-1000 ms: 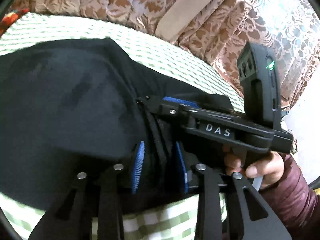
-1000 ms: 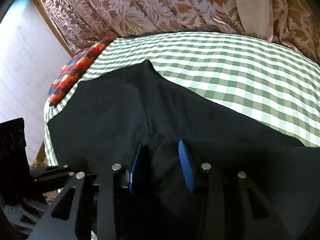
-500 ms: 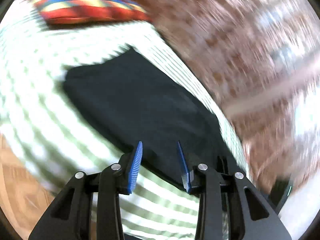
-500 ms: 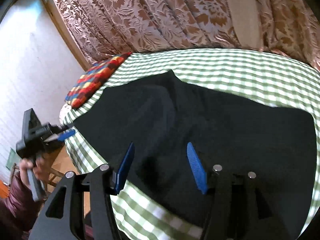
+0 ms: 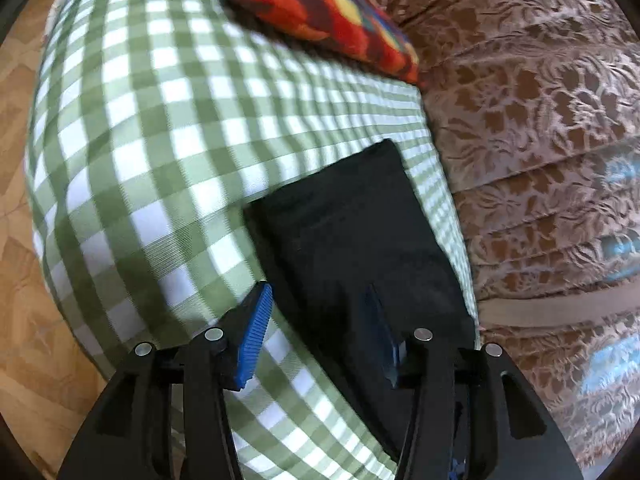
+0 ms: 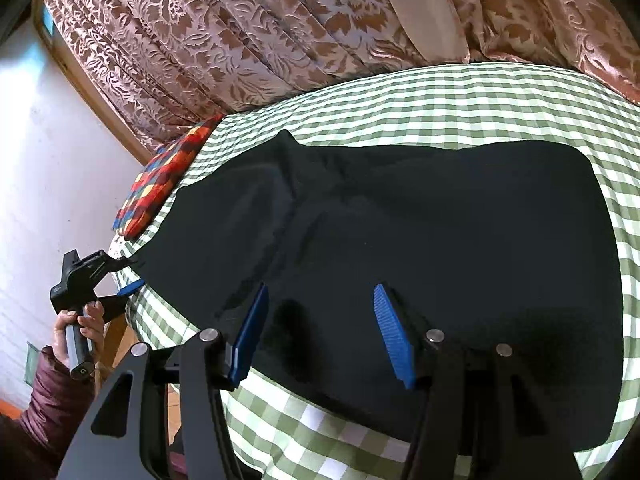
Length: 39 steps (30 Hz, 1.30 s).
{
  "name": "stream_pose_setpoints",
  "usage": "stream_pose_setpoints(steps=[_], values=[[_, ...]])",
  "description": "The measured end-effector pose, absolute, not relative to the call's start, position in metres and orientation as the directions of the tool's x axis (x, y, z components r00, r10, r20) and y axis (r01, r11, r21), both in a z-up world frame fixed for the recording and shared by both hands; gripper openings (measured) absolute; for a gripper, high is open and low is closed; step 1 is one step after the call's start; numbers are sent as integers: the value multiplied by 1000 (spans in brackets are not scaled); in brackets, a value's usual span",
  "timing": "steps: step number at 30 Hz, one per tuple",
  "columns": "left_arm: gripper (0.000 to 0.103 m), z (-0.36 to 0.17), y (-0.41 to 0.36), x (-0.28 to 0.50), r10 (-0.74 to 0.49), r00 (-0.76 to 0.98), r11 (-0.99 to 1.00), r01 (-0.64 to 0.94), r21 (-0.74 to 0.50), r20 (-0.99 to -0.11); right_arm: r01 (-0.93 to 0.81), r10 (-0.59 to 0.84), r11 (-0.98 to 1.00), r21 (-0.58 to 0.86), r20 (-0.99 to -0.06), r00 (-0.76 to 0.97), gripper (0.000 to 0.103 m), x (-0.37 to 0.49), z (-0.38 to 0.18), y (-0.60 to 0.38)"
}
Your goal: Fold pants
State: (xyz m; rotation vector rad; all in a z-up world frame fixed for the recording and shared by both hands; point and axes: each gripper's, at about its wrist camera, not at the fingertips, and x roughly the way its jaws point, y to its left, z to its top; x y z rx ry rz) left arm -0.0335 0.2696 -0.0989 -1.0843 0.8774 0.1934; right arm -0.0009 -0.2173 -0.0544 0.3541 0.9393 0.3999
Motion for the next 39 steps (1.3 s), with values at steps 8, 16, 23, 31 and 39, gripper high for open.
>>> stream_pose_setpoints(steps=[8,16,23,31,39], values=[[25,-106,269,-24,-225,638,523,-558,-644,-736,-175,476,871,459,-703,528,58,1,-62,-217],[11,-38,206,-14,-177,747,798,-272,-538,-641,-182,472,875,449,-708,525,59,1,-61,-215],[11,11,104,-22,-381,761,896,163,-413,-525,-223,553,823,523,-647,525,74,0,-33,-217],[11,6,18,-36,-553,641,833,425,-353,-533,-234,809,545,805,-433,398,90,46,-11,-201],[11,-6,-17,-43,-589,568,802,496,-332,-575,-111,803,524,844,-447,395,64,91,-33,-197]])
